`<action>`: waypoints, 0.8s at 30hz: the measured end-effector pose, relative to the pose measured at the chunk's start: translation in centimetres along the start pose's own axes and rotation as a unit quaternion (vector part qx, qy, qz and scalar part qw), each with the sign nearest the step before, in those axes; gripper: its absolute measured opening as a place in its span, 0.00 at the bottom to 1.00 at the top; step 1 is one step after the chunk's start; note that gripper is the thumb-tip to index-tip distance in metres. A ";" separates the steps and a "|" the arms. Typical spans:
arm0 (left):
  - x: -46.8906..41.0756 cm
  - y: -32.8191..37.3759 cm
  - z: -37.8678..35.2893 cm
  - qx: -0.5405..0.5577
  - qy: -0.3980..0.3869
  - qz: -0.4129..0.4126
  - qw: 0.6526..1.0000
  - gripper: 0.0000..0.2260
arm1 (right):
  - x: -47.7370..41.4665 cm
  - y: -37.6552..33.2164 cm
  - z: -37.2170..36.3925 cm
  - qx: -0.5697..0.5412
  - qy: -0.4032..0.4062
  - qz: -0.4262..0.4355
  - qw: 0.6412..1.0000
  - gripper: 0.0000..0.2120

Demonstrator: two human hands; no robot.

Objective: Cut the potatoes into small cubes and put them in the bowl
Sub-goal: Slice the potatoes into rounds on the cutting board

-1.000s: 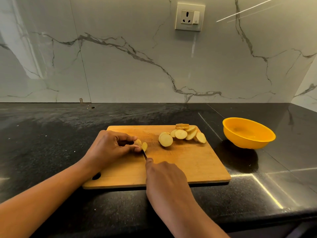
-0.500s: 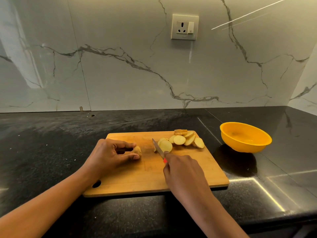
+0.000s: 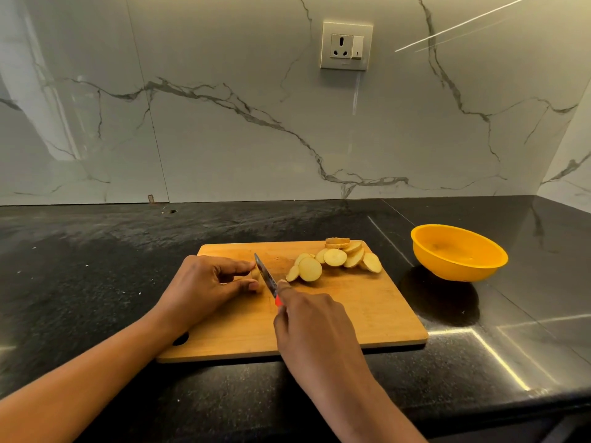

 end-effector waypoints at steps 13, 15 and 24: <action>0.0 -0.7 -0.6 -0.015 0.009 0.012 1.000 0.17 | -1.5 -1.8 0.5 0.035 -0.057 0.030 0.997 0.17; 0.0 -0.8 -0.6 -0.015 0.011 0.011 1.000 0.16 | -1.5 -2.0 0.6 0.043 -0.068 0.033 0.996 0.17; 0.1 -0.8 -0.7 -0.013 0.017 -0.006 1.000 0.14 | -2.1 -2.9 0.3 0.077 -0.107 0.023 0.991 0.16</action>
Point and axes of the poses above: each hand's wrist, its own x-axis away from the middle knuckle, its own z-axis out of the back of the hand, y = z × x, the point moved 1 cm from there along -x, towards the middle knuckle, and after that the axes turned 12 degrees about y, right-handed, at the moved point
